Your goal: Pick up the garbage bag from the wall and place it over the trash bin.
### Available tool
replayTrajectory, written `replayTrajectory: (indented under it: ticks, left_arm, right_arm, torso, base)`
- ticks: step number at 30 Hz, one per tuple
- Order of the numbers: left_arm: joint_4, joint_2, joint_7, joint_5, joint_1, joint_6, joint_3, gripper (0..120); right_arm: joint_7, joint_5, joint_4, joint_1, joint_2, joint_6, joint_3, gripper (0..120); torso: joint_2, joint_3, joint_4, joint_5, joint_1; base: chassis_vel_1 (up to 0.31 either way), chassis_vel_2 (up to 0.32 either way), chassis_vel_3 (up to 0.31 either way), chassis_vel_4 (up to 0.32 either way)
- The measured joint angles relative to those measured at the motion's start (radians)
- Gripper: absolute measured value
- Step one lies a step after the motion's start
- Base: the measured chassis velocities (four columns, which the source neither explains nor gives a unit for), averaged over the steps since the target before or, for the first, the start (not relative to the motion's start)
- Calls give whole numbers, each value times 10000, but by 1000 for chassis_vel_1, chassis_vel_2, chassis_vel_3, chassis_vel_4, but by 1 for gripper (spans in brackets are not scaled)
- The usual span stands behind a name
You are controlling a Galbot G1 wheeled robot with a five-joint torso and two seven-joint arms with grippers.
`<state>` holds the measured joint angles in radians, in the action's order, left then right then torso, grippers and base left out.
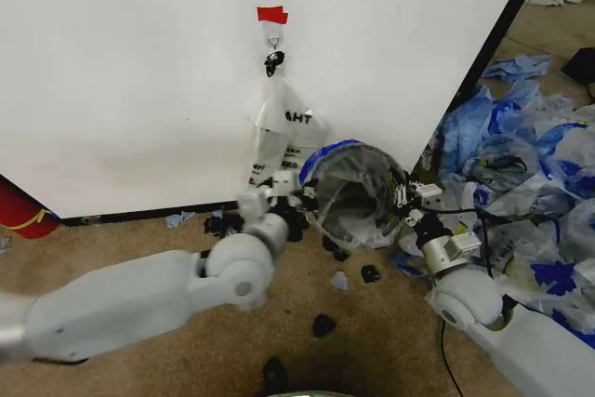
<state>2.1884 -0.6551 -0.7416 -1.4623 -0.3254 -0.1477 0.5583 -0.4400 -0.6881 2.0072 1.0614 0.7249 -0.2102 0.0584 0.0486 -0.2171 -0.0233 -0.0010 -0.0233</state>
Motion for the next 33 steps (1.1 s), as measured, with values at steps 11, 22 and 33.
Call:
replayTrajectory:
  ticks: [11, 22, 33]
  left_arm:
    - [393, 1313, 1370, 515, -3307, -102, -4133, 0]
    - [590, 1427, 1302, 839, -4333, -70, -5407, 0]
    - [632, 1137, 1283, 1457, -5738, -43, -5869, 0]
  right_arm:
    - [-1091, -4807, 1966, 162, 191, 417, -51, 0]
    - [-1784, -5315, 2231, 482, 1188, 937, -1286, 0]
    - [-1952, -4664, 1107, 252, 2006, 986, -2236, 0]
  torso:
    - [0, -1, 1, -6, 0]
    - [0, -1, -5, 4, 0]
    - [0, -1, -3, -3, -1]
  base:
    - [0, 0, 0, 0]
    - [0, 0, 0, 0]
    - [0, 0, 0, 0]
